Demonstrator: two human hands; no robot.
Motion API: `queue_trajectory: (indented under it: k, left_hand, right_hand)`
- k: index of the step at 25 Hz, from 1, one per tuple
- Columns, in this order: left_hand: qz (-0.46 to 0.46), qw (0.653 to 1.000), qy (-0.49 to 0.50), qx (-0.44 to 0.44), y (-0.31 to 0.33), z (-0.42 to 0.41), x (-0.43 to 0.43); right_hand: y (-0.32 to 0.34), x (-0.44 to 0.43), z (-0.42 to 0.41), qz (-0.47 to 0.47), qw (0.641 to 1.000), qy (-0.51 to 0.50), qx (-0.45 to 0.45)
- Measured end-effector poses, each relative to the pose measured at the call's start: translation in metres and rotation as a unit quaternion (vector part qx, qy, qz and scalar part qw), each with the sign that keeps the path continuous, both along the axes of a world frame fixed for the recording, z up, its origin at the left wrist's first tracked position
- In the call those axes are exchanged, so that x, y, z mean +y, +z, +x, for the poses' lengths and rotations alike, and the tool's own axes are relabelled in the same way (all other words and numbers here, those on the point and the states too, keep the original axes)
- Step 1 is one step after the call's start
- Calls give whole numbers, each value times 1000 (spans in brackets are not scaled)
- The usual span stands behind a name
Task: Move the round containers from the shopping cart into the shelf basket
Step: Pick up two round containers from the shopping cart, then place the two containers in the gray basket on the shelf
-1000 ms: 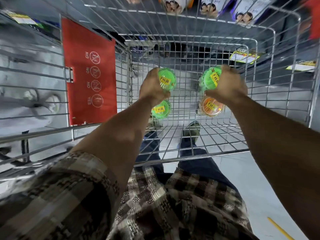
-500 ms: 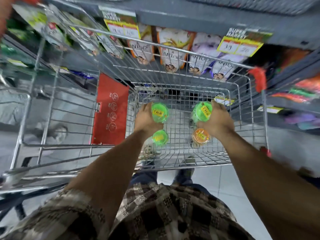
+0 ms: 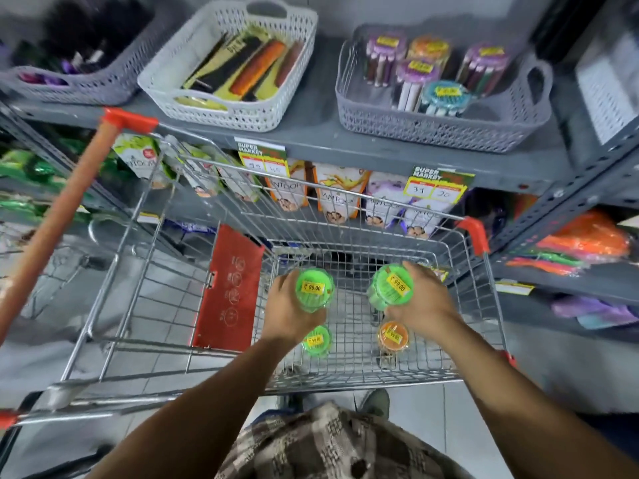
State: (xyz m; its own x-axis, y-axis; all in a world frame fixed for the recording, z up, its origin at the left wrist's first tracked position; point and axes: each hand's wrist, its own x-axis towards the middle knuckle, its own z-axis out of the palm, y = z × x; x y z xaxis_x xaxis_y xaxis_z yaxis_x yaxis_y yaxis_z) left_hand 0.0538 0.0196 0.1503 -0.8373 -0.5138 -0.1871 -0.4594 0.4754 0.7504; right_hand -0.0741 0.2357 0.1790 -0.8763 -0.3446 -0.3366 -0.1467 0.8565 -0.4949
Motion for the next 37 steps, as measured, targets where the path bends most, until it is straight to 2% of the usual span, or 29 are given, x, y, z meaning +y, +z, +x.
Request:
queue_trajectory:
  k: [4,9,15,18,21,27,34,37]
  left_hand:
    - [-6,997,3,76,33,4,5]
    - [-60,985,-43,154,75,-3,-1]
    - [-82,983,-55,155,110,-20,-10]
    - [-60,984,-66,157,137,-39,-17]
    - [-32,983,-77,161,166,-64,-25]
    - [-50,977,-88,187,228,-132,-34]
    - [-173,968,-90,157,260,-241,-45]
    - [-221,965,-73,123,251,-278,-49]
  right_hand:
    - [31,4,3,-18,1000,15,15]
    - [78,11,4,-16,998,63,27]
    - [132,13,-1,-36,993,102,50]
    - [159,11,-11,-49,989,121,67]
    - [189,13,-31,-56,985,136,86]
    - [254,14,-94,-65,980,157,102]
    - [284,-1,-197,-24,969,115,217]
    - [278,-8,-247,11,969,94,228]
